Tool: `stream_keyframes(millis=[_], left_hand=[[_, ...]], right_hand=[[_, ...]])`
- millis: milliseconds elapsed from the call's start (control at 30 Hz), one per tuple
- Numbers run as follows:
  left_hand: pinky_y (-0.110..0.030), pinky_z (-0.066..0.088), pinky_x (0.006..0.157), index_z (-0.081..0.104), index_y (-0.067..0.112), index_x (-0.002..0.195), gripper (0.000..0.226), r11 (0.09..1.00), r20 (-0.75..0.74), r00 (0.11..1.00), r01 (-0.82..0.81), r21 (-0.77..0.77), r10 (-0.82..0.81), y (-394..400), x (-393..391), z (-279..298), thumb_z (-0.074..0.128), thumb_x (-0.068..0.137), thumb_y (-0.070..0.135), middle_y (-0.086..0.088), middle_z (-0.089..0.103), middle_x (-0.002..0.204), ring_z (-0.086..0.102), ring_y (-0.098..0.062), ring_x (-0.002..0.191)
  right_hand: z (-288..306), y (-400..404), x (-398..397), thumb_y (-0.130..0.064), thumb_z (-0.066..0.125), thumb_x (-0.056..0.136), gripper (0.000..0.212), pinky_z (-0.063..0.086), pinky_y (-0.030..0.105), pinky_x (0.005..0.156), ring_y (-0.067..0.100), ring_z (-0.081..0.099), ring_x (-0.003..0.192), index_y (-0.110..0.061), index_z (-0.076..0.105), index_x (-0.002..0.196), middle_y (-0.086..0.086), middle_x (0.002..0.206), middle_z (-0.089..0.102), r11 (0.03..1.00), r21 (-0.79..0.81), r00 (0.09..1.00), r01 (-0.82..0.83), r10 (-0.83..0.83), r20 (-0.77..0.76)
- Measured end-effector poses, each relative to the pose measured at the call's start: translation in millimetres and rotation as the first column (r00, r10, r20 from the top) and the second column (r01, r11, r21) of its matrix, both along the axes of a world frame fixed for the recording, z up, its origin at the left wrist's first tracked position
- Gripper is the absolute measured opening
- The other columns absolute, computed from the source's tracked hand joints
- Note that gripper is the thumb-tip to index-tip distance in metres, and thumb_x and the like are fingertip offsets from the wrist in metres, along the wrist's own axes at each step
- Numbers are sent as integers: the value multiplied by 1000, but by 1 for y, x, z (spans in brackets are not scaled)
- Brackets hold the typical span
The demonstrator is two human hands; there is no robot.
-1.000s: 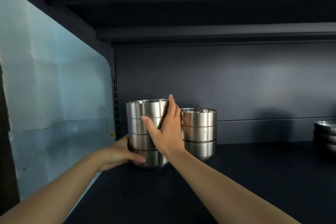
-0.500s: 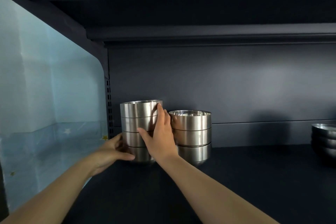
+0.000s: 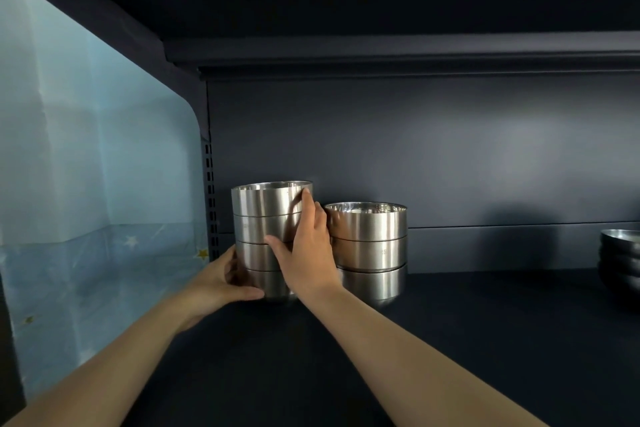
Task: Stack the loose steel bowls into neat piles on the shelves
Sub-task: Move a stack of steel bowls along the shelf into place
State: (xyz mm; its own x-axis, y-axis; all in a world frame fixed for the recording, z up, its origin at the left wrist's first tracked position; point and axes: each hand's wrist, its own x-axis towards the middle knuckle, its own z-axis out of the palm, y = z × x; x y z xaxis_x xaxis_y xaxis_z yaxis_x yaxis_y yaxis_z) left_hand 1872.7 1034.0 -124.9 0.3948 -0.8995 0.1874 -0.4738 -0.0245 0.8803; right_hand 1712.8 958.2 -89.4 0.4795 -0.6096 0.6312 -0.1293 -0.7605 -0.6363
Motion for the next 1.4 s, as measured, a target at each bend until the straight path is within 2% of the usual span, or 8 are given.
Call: stream_keyframes(millis=[133,300,467,667,867,1100,1267,1400], left_hand=[[-25,37,91,39,21,138,91,982,180,974,-159,99,139,11,-23,23,87,61,21,8,51,126,47,-6,104],[-26,45,71,51,15,120,64,908,416,807,-387,-160,418,36,-92,46,83,66,29,2,59,102,59,-12,85],[-20,40,85,32,21,141,83,979,346,935,-134,156,73,-5,-168,28,75,74,43,6,50,130,52,-9,110],[-29,29,109,-20,9,145,123,955,217,955,-239,173,200,-60,-187,6,75,75,40,-12,7,157,25,-25,140],[-28,28,109,-16,13,147,114,968,188,952,-251,20,243,-75,-184,-10,72,79,38,-9,13,156,27,-22,140],[-28,25,110,-15,21,148,106,979,258,945,-194,-55,202,-81,-181,-16,67,83,41,-5,11,157,23,-18,141],[-29,22,112,-17,21,147,106,983,265,947,-174,-62,184,-84,-181,-19,67,84,38,-3,8,158,19,-18,143],[-29,22,112,-19,21,146,106,983,276,944,-173,-56,182,-85,-180,-19,65,85,39,-4,6,158,18,-18,143]], right_hand=[[17,16,-24,-33,62,88,80,30,30,105,19,26,137,-28,8,147,4,150,21,996,-82,998,-25,29,52],[56,1,-112,-42,68,79,62,47,31,89,14,51,111,-29,37,131,-6,123,47,903,-400,963,160,-54,265],[45,-57,-167,-50,73,69,77,47,35,90,14,48,115,-32,33,131,-12,124,37,973,-124,974,194,-176,146],[5,-94,-158,-65,71,61,89,39,28,91,10,41,123,-52,21,133,-15,136,31,997,72,994,8,0,-111],[6,-100,-148,-59,72,64,79,31,8,70,-1,43,106,-51,28,129,-21,116,40,993,113,993,-48,59,-103],[2,-110,-153,-55,78,60,107,41,31,98,14,39,129,-44,10,142,-8,143,34,983,181,1000,15,-14,-4],[-7,-110,-148,-45,81,63,94,39,14,75,-3,49,98,-46,18,133,-20,115,48,972,233,1000,-17,15,10],[-12,-110,-146,-44,81,62,94,42,26,90,6,46,113,-42,21,135,-20,118,45,979,202,1000,-8,2,28]])
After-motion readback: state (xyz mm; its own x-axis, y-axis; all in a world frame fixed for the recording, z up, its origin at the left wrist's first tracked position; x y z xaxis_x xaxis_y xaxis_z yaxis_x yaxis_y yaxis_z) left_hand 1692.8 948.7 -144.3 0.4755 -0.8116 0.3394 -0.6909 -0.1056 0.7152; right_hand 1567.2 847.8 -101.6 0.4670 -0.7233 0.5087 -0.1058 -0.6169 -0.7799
